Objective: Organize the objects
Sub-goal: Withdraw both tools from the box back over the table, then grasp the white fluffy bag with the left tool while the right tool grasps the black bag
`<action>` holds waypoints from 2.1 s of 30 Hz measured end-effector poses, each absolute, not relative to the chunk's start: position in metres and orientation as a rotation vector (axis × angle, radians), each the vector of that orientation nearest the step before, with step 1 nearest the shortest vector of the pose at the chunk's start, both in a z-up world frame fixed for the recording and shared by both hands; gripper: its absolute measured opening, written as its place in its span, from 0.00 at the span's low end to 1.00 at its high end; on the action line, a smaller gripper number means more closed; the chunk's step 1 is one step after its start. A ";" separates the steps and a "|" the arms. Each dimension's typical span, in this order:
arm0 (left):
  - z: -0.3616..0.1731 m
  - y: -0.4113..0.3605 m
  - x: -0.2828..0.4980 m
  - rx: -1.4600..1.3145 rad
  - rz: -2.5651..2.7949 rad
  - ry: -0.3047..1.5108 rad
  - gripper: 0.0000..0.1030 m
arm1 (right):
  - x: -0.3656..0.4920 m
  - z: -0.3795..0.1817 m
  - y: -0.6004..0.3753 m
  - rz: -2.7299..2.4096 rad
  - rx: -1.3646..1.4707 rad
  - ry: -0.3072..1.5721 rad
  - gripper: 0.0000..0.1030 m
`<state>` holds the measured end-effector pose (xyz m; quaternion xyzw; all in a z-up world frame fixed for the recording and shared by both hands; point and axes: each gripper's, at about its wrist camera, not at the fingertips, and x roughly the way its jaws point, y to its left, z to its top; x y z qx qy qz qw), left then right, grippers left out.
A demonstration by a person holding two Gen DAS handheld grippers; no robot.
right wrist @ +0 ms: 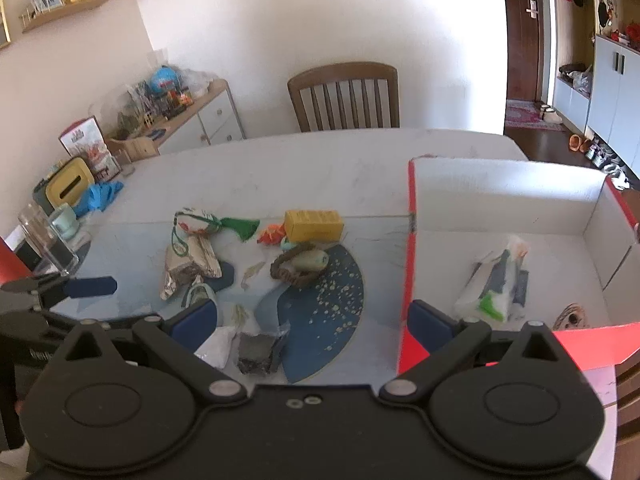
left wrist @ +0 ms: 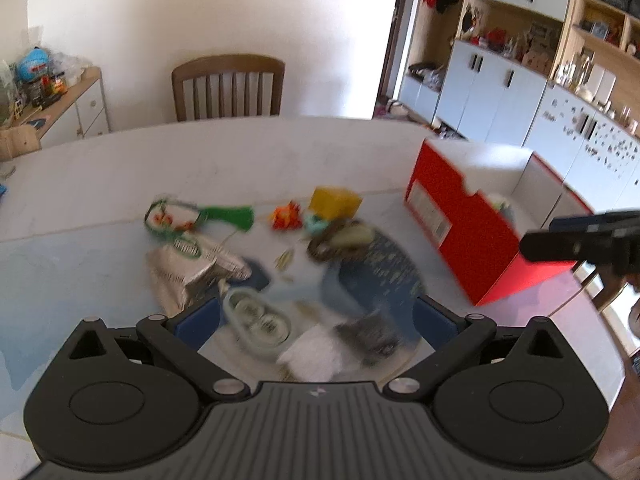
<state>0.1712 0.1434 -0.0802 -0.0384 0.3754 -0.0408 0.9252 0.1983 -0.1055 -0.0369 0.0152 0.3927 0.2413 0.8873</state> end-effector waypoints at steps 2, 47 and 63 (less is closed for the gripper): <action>-0.092 0.148 0.170 -0.075 -0.075 0.785 1.00 | 0.199 -0.044 -0.098 0.494 0.027 0.828 0.98; -0.172 0.106 0.173 0.250 -0.161 0.723 0.60 | 0.230 -0.138 -0.015 0.543 -0.049 1.073 0.59; -0.160 0.103 0.173 0.195 -0.190 0.740 0.34 | 0.229 -0.125 -0.031 0.531 -0.042 1.042 0.28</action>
